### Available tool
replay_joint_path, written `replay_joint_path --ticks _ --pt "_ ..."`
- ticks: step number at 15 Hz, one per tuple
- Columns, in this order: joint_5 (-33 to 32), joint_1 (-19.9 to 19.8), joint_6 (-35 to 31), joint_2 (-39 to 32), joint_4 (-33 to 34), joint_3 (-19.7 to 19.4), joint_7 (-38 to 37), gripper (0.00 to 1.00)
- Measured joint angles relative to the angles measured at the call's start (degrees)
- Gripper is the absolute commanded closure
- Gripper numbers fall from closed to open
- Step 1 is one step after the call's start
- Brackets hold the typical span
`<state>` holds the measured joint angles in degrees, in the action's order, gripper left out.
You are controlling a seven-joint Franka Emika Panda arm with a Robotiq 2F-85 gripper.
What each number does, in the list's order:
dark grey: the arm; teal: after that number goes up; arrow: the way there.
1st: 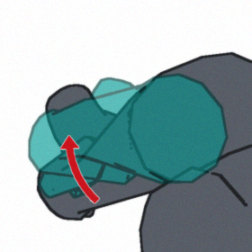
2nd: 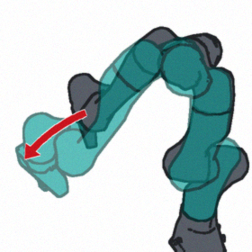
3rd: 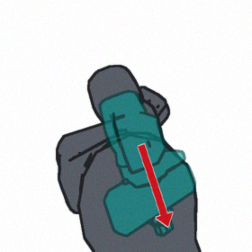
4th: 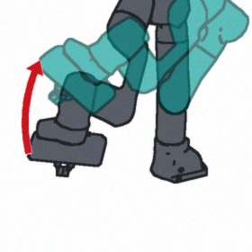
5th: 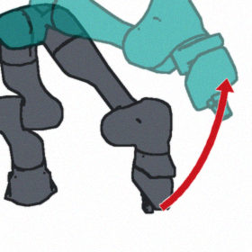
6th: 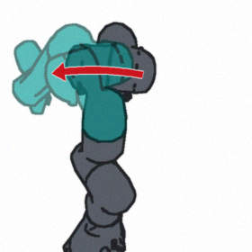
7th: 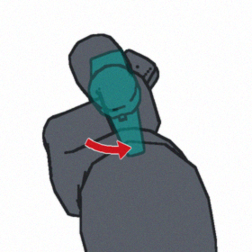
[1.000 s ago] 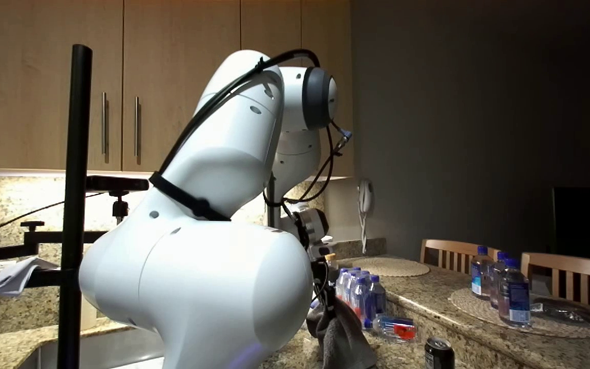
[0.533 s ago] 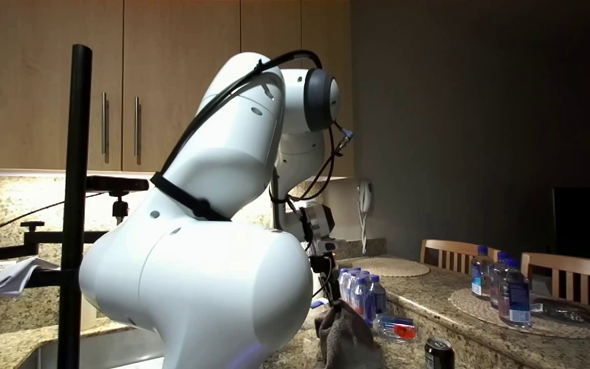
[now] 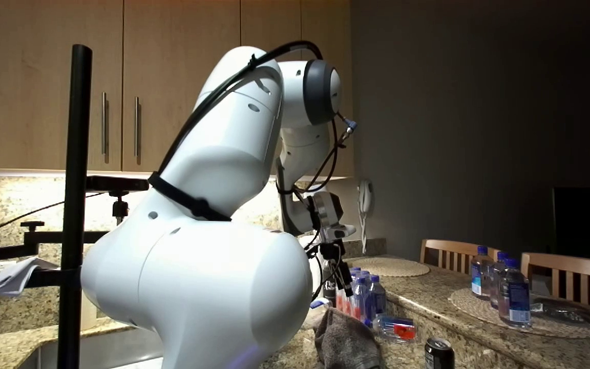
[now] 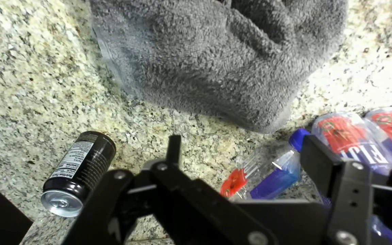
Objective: Move the cloth to the left on the counter
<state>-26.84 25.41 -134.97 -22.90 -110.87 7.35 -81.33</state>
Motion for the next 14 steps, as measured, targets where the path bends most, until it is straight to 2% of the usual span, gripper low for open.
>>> replay_joint_path --ticks 3,8,11,14 --pt "4.3 -0.6 2.7 2.0 0.0 0.4 2.9 0.00" --pt "15.6 -2.7 13.5 6.0 0.0 2.6 11.5 0.00" --pt "18.4 -3.2 18.3 8.7 -0.5 3.2 16.3 0.00" --pt "19.2 -3.7 19.0 11.7 -2.5 3.6 19.5 0.00"
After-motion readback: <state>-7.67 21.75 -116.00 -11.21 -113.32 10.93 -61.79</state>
